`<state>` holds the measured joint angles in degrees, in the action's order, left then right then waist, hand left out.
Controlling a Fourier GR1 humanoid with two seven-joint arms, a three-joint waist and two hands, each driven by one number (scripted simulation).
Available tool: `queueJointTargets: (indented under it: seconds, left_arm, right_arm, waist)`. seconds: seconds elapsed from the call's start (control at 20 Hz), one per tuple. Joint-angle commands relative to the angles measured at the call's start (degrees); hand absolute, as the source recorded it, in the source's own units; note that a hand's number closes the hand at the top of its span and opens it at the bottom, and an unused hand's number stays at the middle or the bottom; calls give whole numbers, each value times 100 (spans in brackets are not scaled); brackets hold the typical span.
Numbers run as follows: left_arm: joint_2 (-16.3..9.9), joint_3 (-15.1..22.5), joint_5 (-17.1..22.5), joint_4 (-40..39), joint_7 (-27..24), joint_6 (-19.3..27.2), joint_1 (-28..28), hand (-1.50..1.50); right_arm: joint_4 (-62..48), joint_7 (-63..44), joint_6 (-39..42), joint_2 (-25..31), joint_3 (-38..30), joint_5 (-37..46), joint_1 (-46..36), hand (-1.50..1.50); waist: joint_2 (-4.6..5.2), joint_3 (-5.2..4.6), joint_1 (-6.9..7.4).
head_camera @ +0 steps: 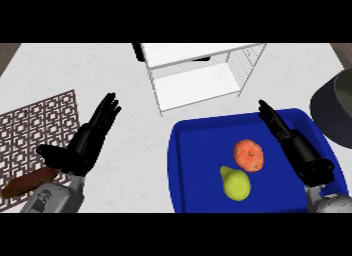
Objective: Pick the squash from the tray and place it in the tiered shelf
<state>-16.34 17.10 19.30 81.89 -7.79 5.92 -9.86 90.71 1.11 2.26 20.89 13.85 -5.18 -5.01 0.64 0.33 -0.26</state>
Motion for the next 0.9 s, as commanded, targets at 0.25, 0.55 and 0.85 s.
queueJointTargets:
  seconds: [0.25, 0.55, 0.85]
  left_arm:
    - [-742, -47, -725, -650, 478, 366, 575, 0]
    - [-837, -45, -651, -648, 670, 72, 622, 0]
    - [-521, 94, -844, -719, 561, 13, 772, 0]
  right_arm:
    - [-434, -499, -1144, 1200, -1829, 546, 266, -150]
    - [-1403, 339, -1146, 333, -2229, -231, 578, -150]
    - [-885, 599, -139, 515, -1625, -25, 356, -150]
  waist:
    - [-55, -36, -179]
    - [-56, -19, -5]
    - [-67, -35, 30]
